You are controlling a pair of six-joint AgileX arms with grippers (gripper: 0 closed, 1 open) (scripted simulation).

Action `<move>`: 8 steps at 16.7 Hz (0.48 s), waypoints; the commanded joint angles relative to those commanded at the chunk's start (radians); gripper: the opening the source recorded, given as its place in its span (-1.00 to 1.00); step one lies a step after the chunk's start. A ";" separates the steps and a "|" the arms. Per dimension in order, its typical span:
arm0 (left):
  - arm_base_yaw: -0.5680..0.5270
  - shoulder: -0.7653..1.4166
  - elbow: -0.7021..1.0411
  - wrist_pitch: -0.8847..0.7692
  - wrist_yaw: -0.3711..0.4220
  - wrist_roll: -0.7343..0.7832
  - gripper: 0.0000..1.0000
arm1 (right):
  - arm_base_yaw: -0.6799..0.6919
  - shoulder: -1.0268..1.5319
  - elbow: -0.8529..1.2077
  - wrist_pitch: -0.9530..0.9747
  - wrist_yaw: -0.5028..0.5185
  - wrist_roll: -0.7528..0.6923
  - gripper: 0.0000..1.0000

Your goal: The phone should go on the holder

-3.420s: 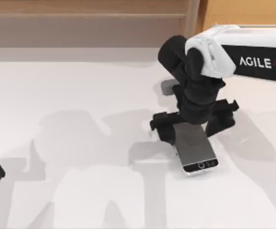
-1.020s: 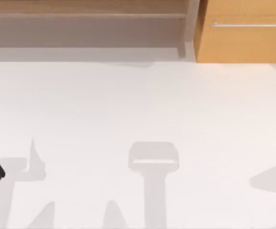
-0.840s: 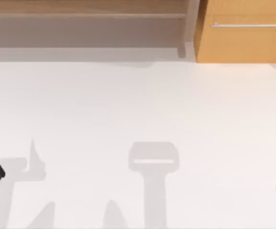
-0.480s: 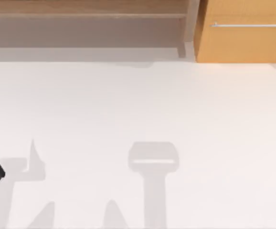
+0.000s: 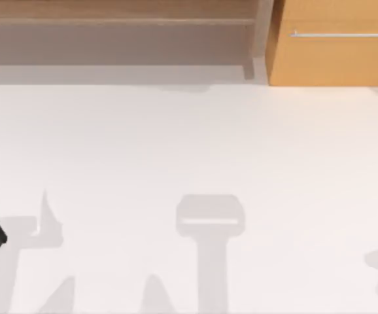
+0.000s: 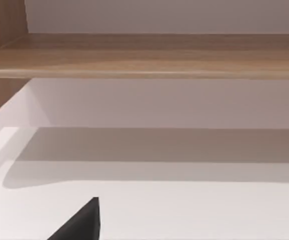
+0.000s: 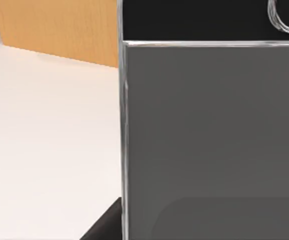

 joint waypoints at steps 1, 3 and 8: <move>0.000 0.000 0.000 0.000 0.000 0.000 1.00 | 0.015 -0.008 -0.013 0.031 0.026 0.022 -1.00; 0.000 0.000 0.000 0.000 0.000 0.000 1.00 | 0.050 -0.007 -0.027 0.100 0.079 0.058 -1.00; 0.000 0.000 0.000 0.000 0.000 0.000 1.00 | 0.120 0.073 -0.045 0.257 0.107 0.133 -1.00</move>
